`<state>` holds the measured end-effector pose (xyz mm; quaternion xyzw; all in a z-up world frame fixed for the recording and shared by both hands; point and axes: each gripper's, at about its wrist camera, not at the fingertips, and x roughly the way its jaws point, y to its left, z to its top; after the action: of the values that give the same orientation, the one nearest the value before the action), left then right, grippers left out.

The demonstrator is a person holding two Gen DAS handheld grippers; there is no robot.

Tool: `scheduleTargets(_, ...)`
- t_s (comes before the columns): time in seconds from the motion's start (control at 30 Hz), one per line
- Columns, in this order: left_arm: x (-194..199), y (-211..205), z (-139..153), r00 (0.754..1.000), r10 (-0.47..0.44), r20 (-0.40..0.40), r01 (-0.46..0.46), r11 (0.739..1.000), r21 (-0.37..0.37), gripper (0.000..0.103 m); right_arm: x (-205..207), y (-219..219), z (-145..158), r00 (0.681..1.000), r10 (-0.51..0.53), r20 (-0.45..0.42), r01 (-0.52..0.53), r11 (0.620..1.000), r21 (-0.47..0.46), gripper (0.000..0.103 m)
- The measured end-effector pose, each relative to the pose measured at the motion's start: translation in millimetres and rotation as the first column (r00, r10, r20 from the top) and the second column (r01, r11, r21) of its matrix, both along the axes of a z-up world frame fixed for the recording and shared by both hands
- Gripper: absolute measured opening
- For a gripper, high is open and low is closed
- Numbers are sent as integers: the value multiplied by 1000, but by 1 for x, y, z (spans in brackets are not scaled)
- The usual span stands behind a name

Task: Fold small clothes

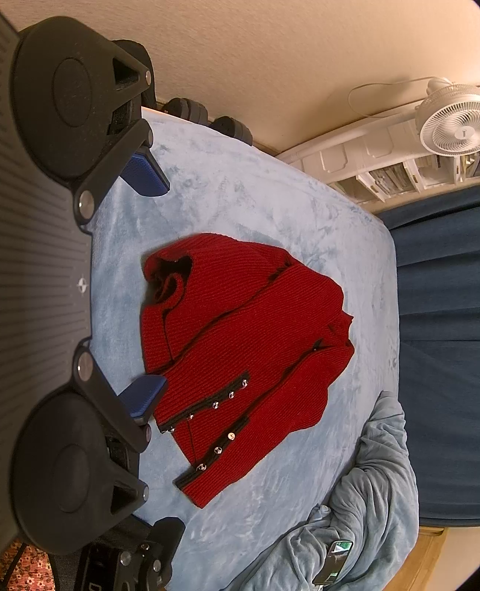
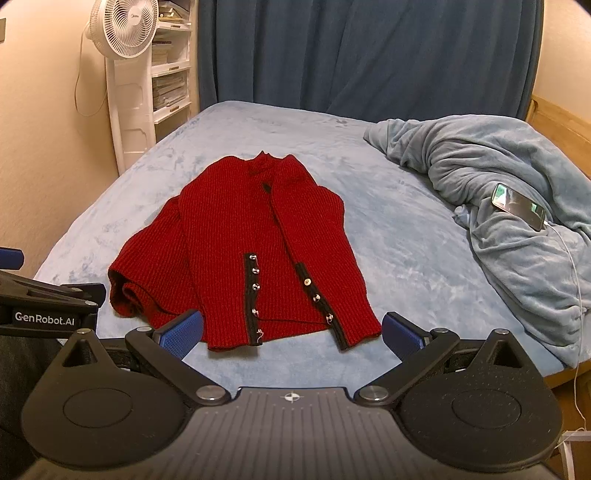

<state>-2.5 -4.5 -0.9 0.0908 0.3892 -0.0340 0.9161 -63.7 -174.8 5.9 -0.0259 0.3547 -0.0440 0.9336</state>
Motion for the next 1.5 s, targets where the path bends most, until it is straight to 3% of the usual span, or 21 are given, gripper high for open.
scheduleTargets(1.5,1,0,0,1000,-8,-2,8,1000,12,103,1,-2,-7,1000,-3,-27,3,1000,7,102)
